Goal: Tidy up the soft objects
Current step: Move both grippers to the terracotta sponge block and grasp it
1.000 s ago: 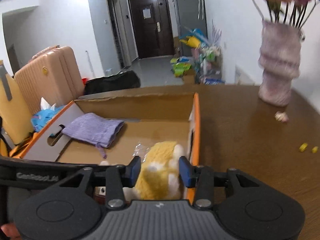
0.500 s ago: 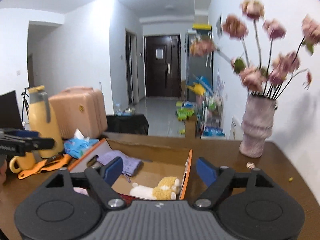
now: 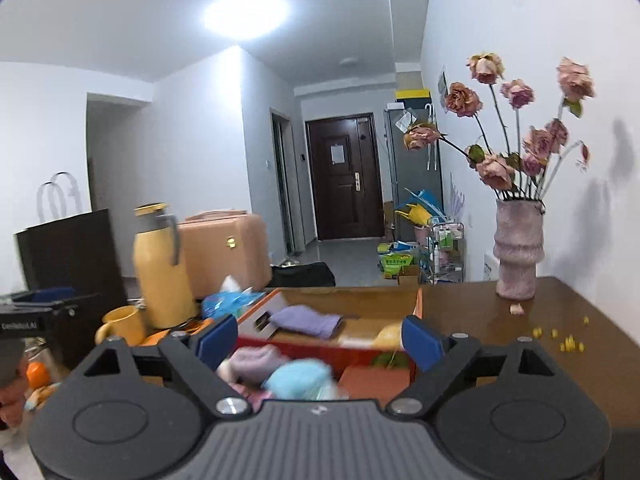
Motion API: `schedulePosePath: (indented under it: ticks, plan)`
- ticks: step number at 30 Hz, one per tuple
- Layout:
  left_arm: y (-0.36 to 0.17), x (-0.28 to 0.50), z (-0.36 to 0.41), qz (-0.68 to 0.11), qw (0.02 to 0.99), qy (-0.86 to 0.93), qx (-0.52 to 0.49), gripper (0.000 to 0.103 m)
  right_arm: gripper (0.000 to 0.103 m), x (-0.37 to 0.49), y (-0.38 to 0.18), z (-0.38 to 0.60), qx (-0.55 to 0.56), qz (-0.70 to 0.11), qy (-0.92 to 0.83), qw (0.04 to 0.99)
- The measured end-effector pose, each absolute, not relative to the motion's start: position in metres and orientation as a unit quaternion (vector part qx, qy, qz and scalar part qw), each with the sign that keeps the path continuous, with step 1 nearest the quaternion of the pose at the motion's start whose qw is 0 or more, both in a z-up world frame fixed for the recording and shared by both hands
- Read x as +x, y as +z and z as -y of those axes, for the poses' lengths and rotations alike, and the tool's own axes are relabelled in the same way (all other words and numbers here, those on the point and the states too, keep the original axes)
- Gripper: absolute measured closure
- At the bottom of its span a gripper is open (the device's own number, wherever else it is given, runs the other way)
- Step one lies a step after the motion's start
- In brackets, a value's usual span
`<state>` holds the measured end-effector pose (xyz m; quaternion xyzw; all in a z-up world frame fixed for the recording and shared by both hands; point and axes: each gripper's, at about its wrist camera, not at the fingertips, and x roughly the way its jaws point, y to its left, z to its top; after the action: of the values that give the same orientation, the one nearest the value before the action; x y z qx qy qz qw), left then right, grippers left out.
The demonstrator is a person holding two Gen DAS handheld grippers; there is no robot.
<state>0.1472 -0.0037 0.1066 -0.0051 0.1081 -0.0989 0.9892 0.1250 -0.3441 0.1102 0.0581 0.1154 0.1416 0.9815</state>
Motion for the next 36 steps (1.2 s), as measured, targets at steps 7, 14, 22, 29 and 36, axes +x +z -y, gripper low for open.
schedulePosePath:
  ticks: [7,14,22,29,36]
  plan:
    - [0.064,0.066,-0.008,-0.117,0.986,-0.119,-0.011,0.000,0.007,0.025,0.051,0.329,0.065,-0.117,0.135,0.982]
    - [0.059,0.065,0.007,-0.125,0.981,-0.149,0.002,0.000,0.007,0.017,0.035,0.329,0.062,-0.139,0.114,0.982]
    - [0.060,0.143,0.055,-0.160,0.958,-0.233,-0.050,0.000,0.012,0.063,0.024,0.350,0.075,-0.158,0.081,0.981]
    - [0.062,0.310,0.150,-0.263,0.911,-0.296,-0.113,0.034,0.031,0.167,0.025,0.386,0.120,-0.182,0.057,0.974]
    - [-0.010,0.420,0.190,-0.386,0.888,-0.225,-0.106,0.052,0.045,0.284,0.005,0.406,0.141,-0.242,0.048,0.959]
